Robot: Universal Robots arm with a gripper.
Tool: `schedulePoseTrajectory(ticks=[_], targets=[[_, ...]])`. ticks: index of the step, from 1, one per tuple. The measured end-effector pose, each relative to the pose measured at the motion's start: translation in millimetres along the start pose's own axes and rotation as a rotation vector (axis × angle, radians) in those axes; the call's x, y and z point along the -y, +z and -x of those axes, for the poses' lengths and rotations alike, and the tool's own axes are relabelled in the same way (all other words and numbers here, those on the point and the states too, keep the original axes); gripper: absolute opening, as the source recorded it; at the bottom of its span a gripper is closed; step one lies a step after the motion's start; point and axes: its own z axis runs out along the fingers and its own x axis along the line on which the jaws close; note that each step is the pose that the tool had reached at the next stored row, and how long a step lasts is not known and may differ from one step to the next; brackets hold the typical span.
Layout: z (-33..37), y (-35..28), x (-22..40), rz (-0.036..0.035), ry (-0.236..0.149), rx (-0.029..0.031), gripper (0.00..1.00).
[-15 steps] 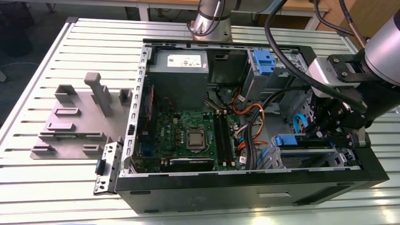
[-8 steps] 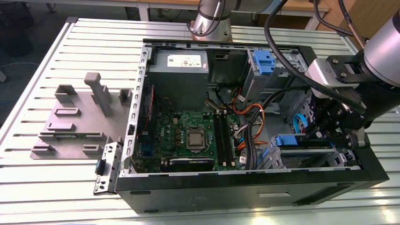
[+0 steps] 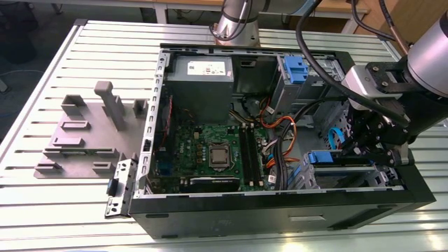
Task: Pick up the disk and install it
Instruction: 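Insert the first disk wire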
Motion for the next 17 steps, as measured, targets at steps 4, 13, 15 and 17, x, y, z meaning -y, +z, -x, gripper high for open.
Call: schedulePoseTrajectory(ticks=[4,13,15,17], targets=[[0.1,-1.1,0.0,0.0000,0.000,-0.0003,0.16],[-2.5,-1.0,-0.1,-0.0001,0.000,-0.0001,0.16],[-2.6,-0.8,-0.1,-0.0001,0.000,0.0009,0.16],[-2.6,-0.7,-0.1,-0.0003,0.000,0.0041,0.16]])
